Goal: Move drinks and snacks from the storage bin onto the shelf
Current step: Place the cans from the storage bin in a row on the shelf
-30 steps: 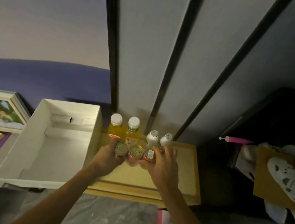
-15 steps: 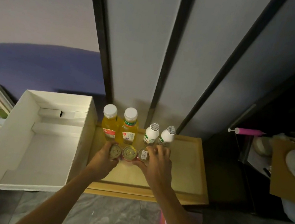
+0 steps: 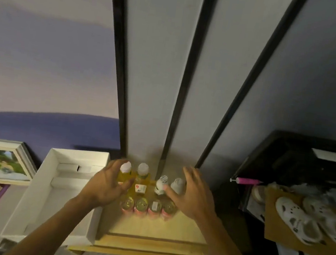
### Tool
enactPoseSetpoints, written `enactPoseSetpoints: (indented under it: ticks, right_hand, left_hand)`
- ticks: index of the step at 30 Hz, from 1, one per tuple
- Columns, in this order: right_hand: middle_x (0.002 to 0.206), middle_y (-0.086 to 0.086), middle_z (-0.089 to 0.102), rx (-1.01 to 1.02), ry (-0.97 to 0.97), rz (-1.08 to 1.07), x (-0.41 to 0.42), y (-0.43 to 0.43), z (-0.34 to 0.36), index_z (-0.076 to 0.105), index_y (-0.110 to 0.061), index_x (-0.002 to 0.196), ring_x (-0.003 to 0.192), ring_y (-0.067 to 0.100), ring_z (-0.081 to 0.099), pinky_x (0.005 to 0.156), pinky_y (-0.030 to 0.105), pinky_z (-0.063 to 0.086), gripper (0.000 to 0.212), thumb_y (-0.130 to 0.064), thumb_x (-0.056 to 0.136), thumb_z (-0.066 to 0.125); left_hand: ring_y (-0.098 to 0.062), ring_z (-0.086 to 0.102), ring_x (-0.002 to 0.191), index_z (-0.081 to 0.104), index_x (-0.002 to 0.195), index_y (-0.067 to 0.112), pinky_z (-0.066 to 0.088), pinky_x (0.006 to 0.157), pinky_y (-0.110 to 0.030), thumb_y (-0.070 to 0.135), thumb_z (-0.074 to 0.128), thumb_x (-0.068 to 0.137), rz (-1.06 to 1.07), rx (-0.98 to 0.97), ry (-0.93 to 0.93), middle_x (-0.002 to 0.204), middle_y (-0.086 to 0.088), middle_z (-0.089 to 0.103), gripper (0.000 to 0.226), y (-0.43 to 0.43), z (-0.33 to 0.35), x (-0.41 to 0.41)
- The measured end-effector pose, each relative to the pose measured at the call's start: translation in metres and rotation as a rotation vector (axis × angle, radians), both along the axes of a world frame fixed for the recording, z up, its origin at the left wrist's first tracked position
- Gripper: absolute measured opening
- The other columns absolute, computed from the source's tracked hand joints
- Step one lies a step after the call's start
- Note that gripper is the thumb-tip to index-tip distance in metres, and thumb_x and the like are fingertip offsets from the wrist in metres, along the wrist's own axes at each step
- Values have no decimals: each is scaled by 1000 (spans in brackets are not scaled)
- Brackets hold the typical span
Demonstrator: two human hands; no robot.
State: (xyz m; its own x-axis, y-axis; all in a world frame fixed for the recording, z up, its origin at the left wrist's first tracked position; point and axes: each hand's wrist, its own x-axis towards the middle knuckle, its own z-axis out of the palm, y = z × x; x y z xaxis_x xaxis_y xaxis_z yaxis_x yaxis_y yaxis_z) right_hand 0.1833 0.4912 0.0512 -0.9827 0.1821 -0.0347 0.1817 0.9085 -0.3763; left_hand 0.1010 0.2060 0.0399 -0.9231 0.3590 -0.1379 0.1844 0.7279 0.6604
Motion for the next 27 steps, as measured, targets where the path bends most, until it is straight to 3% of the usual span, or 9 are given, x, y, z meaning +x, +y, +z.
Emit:
enactPoseSetpoints:
  ticks: [3, 7, 9, 13, 16, 21, 27]
  right_hand:
    - [179, -2, 7, -28, -11, 4, -9, 12, 88, 13, -27, 171, 165, 22, 8, 128, 48, 24, 111, -89, 87, 49]
    - [180, -4, -2, 13, 38, 16, -12, 8, 199, 2, -27, 172, 165, 22, 7, 128, 51, 25, 116, -93, 86, 43]
    - [180, -4, -2, 25, 68, 32, -9, 0, 247, 1, -27, 172, 165, 21, 8, 127, 51, 26, 116, -93, 86, 42]
    - [180, -2, 5, 13, 132, 73, -4, -16, 315, 4, -24, 172, 165, 21, 13, 129, 47, 26, 118, -94, 85, 44]
    - [179, -1, 13, -7, 151, 129, -5, -33, 345, 9, -23, 172, 163, 21, 20, 129, 45, 27, 117, -91, 86, 48]
    - [178, 0, 18, 9, 182, 289, -22, -82, 369, 13, -20, 172, 162, 21, 23, 128, 43, 27, 116, -90, 86, 49]
    - [178, 2, 20, -7, 199, 536, -43, -188, 378, 14, -22, 171, 161, 26, 28, 126, 47, 30, 112, -87, 88, 52]
  left_hand:
    - [-23, 48, 142, 33, 159, 31, 45, 115, -44, 88, 42, 82, -38, -78, 160, 162, 3, 41, 96, -2, 85, -10]
    - [-24, 14, 161, 20, 165, 33, 18, 129, -54, 95, 23, 80, -70, -119, 305, 174, 3, 18, 106, -15, 188, -12]
    - [-23, 8, 162, 16, 167, 32, 12, 130, -54, 98, 16, 78, -53, -110, 365, 176, 3, 13, 111, -27, 232, -10]
    - [-23, 11, 162, 12, 168, 31, 13, 130, -51, 98, 20, 80, -4, -126, 440, 176, 3, 10, 110, -56, 307, 6]
    - [-26, 22, 159, 14, 167, 32, 22, 128, -52, 93, 31, 82, 39, -145, 458, 175, 2, 15, 106, -81, 341, 24]
    - [-29, 37, 152, 20, 166, 29, 33, 123, -54, 95, 32, 81, 163, -164, 475, 172, -2, 26, 108, -134, 363, 62]
    - [-31, 40, 149, 20, 165, 28, 37, 120, -53, 87, 38, 90, 404, -270, 480, 171, -4, 27, 98, -234, 364, 126]
